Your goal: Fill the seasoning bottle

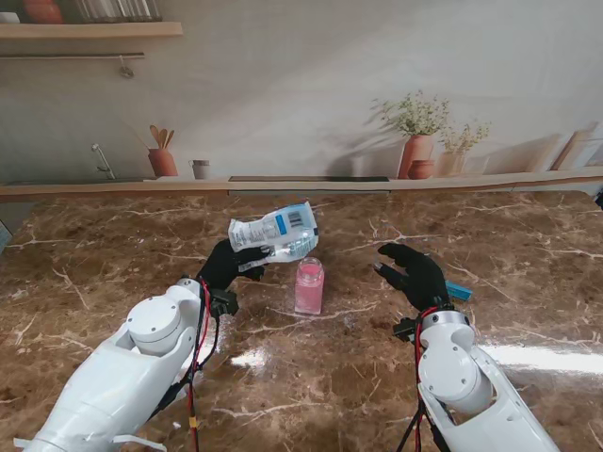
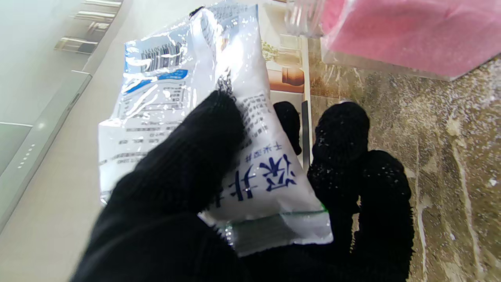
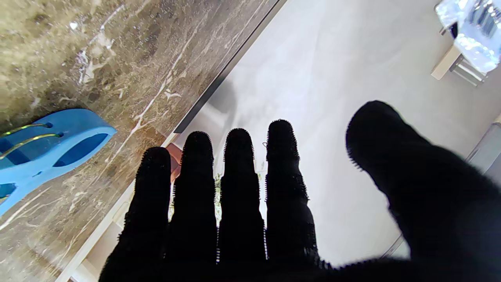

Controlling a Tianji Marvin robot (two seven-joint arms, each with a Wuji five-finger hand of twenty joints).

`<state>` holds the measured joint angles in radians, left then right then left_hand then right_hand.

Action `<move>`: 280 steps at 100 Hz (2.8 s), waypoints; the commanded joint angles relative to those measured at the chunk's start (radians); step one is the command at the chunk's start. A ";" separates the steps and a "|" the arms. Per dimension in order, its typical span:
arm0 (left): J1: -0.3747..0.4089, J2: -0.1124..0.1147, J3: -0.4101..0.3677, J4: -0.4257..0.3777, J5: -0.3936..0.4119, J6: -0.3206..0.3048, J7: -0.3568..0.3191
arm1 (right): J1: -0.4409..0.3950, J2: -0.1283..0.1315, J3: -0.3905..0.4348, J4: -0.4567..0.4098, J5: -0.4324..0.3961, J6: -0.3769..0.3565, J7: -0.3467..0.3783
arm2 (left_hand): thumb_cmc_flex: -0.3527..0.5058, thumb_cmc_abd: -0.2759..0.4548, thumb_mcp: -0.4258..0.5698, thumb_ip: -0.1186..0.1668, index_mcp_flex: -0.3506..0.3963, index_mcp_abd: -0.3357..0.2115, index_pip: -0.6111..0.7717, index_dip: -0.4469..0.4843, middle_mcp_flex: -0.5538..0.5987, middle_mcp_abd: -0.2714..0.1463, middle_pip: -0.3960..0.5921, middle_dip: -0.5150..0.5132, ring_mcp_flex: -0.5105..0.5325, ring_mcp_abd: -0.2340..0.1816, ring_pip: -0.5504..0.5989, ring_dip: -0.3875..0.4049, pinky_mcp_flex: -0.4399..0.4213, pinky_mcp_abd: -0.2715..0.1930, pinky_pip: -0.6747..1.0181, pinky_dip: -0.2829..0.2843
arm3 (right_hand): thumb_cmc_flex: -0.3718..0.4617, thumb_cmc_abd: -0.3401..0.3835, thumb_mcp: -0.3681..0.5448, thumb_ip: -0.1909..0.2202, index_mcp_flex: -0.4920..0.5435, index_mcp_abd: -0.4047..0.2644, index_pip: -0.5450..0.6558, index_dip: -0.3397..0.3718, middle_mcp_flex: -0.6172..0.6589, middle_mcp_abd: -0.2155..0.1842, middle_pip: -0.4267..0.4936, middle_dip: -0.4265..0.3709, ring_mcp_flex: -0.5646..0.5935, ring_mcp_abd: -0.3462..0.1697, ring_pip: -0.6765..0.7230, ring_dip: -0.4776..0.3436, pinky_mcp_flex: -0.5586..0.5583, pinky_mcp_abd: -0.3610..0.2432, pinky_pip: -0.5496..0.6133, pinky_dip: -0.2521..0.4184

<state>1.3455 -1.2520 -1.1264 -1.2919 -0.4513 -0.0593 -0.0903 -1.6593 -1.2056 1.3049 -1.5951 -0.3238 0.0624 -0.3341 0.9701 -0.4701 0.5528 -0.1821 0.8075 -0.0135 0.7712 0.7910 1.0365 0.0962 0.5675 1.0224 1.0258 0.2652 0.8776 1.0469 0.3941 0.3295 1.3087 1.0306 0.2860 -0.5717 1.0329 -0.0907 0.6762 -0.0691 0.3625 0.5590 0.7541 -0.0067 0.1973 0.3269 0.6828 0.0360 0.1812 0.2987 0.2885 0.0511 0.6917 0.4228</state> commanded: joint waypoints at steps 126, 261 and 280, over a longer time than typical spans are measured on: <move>-0.033 0.050 0.014 -0.083 0.269 0.066 -0.021 | -0.024 -0.014 0.011 0.037 0.065 -0.008 0.000 | 0.175 0.150 0.046 0.053 0.086 -0.137 0.284 0.089 0.011 -0.074 0.030 0.002 -0.027 0.031 -0.021 -0.007 -0.019 -0.035 -0.010 0.030 | -0.026 0.013 0.003 0.030 -0.026 -0.002 -0.005 -0.006 -0.018 -0.009 0.005 -0.014 -0.020 -0.023 0.009 -0.015 -0.017 -0.021 0.000 -0.031; -0.078 0.096 0.022 -0.159 0.464 0.081 -0.087 | -0.017 -0.022 0.008 0.068 0.097 -0.018 -0.015 | 0.127 0.111 0.079 0.017 0.099 -0.125 0.159 -0.173 0.039 -0.048 -0.110 -0.140 -0.021 0.026 -0.061 -0.045 -0.014 -0.037 -0.021 0.012 | -0.026 0.015 0.005 0.029 -0.021 -0.003 -0.003 -0.006 -0.018 -0.007 0.005 -0.011 -0.023 -0.021 0.010 -0.012 -0.020 -0.018 -0.003 -0.028; -0.087 0.099 0.025 -0.155 0.485 0.075 -0.090 | -0.016 -0.022 0.008 0.070 0.100 -0.021 -0.012 | 0.117 0.109 0.071 0.018 0.094 -0.123 0.115 -0.244 0.040 -0.036 -0.139 -0.180 -0.019 0.023 -0.068 -0.049 -0.012 -0.038 -0.023 0.008 | -0.027 0.016 0.006 0.029 -0.020 -0.001 -0.003 -0.006 -0.016 -0.008 0.005 -0.010 -0.022 -0.019 0.011 -0.010 -0.020 -0.016 -0.001 -0.025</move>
<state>1.2673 -1.1556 -1.1039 -1.4455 0.0243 0.0202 -0.1787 -1.6699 -1.2232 1.3125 -1.5337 -0.2310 0.0426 -0.3591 1.0061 -0.4689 0.5212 -0.1821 0.8085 -0.0107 0.7973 0.5685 1.0363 0.0994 0.4525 0.8647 1.0105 0.2706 0.8275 1.0089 0.3848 0.3269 1.2858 1.0405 0.2860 -0.5697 1.0328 -0.0906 0.6762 -0.0690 0.3624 0.5590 0.7527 -0.0050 0.1972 0.3179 0.6828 0.0360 0.1848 0.2985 0.2776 0.0510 0.6912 0.4112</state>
